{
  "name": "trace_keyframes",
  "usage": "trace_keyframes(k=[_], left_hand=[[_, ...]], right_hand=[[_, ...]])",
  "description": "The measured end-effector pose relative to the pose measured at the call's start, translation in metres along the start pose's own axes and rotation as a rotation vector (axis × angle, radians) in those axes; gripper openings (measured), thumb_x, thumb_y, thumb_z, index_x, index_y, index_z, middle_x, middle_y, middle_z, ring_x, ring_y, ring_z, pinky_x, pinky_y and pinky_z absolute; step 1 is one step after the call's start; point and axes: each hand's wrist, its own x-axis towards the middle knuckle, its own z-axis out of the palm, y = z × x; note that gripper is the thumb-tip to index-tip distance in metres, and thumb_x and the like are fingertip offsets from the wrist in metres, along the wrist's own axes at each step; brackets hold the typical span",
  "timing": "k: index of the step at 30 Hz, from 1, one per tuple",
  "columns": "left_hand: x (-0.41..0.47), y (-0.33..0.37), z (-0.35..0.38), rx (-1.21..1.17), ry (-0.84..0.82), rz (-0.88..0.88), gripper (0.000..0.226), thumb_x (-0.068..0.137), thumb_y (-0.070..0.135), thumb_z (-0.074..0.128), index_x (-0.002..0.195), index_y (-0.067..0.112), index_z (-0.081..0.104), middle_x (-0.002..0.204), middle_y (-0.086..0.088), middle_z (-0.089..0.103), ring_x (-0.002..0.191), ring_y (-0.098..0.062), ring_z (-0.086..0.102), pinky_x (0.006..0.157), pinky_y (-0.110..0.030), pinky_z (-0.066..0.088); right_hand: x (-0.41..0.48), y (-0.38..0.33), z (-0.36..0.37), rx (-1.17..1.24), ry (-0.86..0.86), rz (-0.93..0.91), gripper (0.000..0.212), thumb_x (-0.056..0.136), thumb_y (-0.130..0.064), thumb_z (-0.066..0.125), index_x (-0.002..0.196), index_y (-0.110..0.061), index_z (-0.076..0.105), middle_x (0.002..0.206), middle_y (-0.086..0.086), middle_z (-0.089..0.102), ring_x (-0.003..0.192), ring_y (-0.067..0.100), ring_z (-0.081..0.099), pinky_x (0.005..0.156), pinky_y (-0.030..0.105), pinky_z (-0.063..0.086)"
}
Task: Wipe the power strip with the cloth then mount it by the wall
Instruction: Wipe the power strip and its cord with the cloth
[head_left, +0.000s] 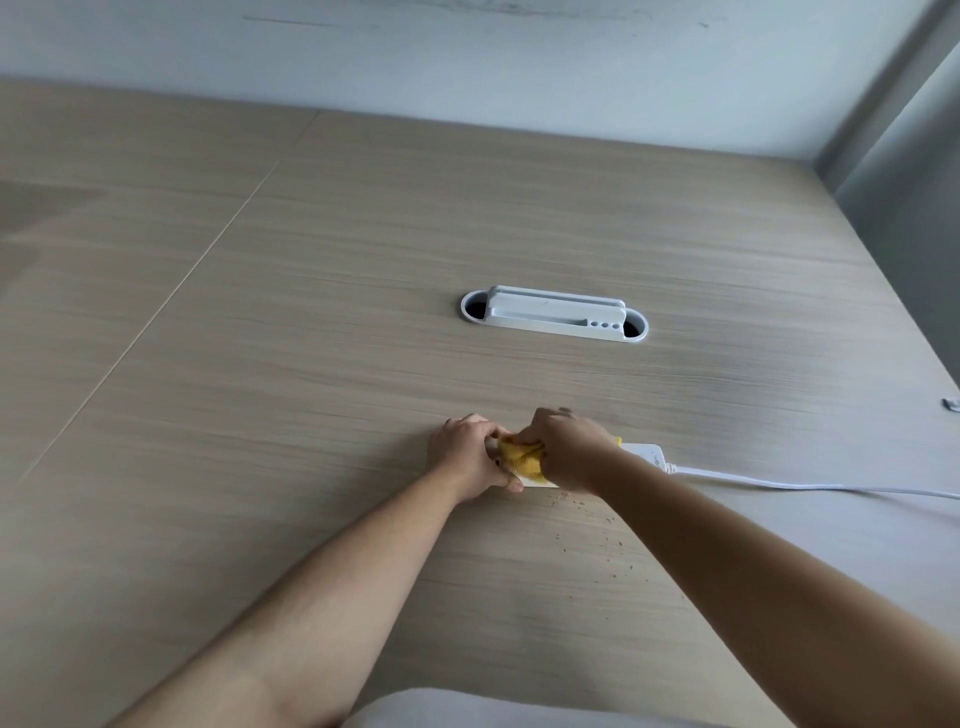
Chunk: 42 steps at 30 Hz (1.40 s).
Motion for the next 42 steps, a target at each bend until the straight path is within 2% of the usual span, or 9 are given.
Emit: trace_keyframes(k=[12, 16, 20, 24, 28, 31, 35, 39, 42], left_hand=[[0.002, -0.001, -0.001, 0.023, 0.007, 0.018, 0.065, 0.046, 0.047, 0.087, 0.106, 0.033, 0.066, 0.114, 0.009, 0.062, 0.109, -0.017, 0.052, 0.086, -0.031, 0.039], [0.002, 0.002, -0.001, 0.074, -0.002, 0.037, 0.068, 0.047, 0.048, 0.086, 0.11, 0.035, 0.065, 0.113, 0.013, 0.062, 0.109, -0.015, 0.051, 0.088, -0.033, 0.036], [0.002, 0.005, -0.004, 0.107, 0.01, 0.036, 0.057, 0.045, 0.05, 0.086, 0.097, 0.037, 0.066, 0.105, 0.016, 0.065, 0.105, -0.015, 0.053, 0.083, -0.031, 0.034], [0.002, 0.008, -0.005, 0.193, -0.007, 0.076, 0.062, 0.047, 0.052, 0.084, 0.105, 0.037, 0.065, 0.112, 0.016, 0.064, 0.109, -0.016, 0.05, 0.085, -0.033, 0.03], [0.001, 0.01, -0.007, 0.212, -0.01, 0.059, 0.057, 0.048, 0.05, 0.085, 0.1, 0.037, 0.065, 0.11, 0.017, 0.064, 0.109, -0.016, 0.05, 0.087, -0.033, 0.03], [0.001, 0.013, -0.007, 0.251, -0.022, 0.07, 0.058, 0.049, 0.05, 0.085, 0.102, 0.035, 0.066, 0.11, 0.014, 0.065, 0.108, -0.017, 0.05, 0.089, -0.034, 0.032], [0.002, 0.017, -0.01, 0.32, -0.022, 0.068, 0.056, 0.05, 0.051, 0.084, 0.1, 0.035, 0.066, 0.11, 0.013, 0.065, 0.109, -0.018, 0.049, 0.09, -0.035, 0.031], [0.002, 0.019, -0.01, 0.364, -0.036, 0.083, 0.057, 0.052, 0.05, 0.084, 0.103, 0.034, 0.065, 0.113, 0.012, 0.064, 0.111, -0.019, 0.048, 0.091, -0.035, 0.031], [0.001, 0.02, -0.006, 0.413, -0.034, 0.111, 0.057, 0.057, 0.048, 0.081, 0.108, 0.034, 0.061, 0.12, 0.01, 0.059, 0.116, -0.018, 0.045, 0.1, -0.037, 0.028]], right_hand=[[0.0, 0.007, -0.008, -0.08, -0.121, -0.045, 0.055, 0.079, -0.001, 0.047, 0.115, -0.041, 0.058, 0.107, 0.0, 0.056, 0.105, 0.023, 0.049, 0.082, 0.04, 0.05], [-0.007, 0.026, -0.012, -0.15, 0.085, 0.108, 0.052, 0.08, -0.002, 0.053, 0.123, -0.03, 0.053, 0.115, 0.004, 0.052, 0.105, 0.025, 0.047, 0.082, 0.04, 0.051], [-0.014, 0.021, -0.004, 0.015, -0.161, 0.077, 0.049, 0.083, -0.006, 0.05, 0.123, -0.035, 0.053, 0.108, 0.001, 0.055, 0.096, 0.023, 0.054, 0.072, 0.031, 0.045], [-0.019, 0.031, -0.001, 0.015, 0.074, 0.203, 0.032, 0.084, -0.019, 0.059, 0.115, -0.023, 0.056, 0.104, 0.004, 0.052, 0.089, 0.024, 0.056, 0.072, 0.034, 0.05], [-0.024, 0.026, -0.003, 0.042, -0.187, 0.138, 0.045, 0.084, -0.008, 0.047, 0.122, -0.031, 0.055, 0.103, 0.004, 0.058, 0.085, 0.022, 0.054, 0.07, 0.03, 0.042], [-0.027, 0.028, -0.006, -0.013, 0.019, 0.185, 0.034, 0.084, -0.014, 0.054, 0.117, -0.023, 0.055, 0.109, 0.009, 0.053, 0.095, 0.029, 0.056, 0.075, 0.037, 0.049], [-0.029, 0.02, 0.001, 0.067, -0.183, 0.108, 0.046, 0.08, -0.001, 0.044, 0.115, -0.027, 0.06, 0.103, 0.007, 0.058, 0.082, 0.023, 0.055, 0.069, 0.032, 0.049], [-0.032, 0.037, -0.004, 0.113, 0.085, 0.272, 0.045, 0.077, -0.006, 0.054, 0.12, -0.02, 0.057, 0.109, 0.007, 0.054, 0.093, 0.027, 0.057, 0.075, 0.034, 0.049], [-0.034, 0.044, -0.007, 0.101, -0.053, 0.24, 0.051, 0.077, -0.002, 0.046, 0.119, -0.027, 0.059, 0.107, 0.007, 0.058, 0.092, 0.026, 0.055, 0.078, 0.037, 0.048]])
